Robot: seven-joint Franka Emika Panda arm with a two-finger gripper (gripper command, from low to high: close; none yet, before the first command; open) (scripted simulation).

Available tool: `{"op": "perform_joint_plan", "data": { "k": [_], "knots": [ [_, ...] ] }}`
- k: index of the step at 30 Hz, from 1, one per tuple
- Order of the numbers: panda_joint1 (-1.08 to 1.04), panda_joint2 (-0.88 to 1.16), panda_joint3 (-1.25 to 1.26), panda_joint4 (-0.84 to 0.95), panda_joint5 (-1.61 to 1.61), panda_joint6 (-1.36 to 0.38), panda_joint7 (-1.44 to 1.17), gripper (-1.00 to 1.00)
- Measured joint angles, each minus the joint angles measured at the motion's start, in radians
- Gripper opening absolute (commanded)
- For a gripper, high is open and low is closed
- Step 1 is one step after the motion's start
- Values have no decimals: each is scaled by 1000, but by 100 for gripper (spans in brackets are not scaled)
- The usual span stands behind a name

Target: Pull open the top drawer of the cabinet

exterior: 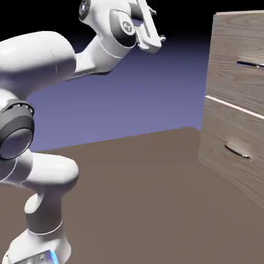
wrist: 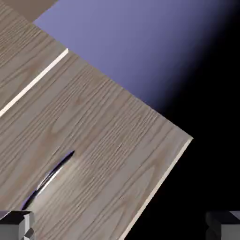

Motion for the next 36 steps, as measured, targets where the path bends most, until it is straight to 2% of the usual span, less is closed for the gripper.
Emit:
{"op": "perform_joint_plan", "data": {
  "k": [36],
  "knots": [
    [1005, -341, -569, 583, -1147, -285, -1566, 0]
  ]
}}
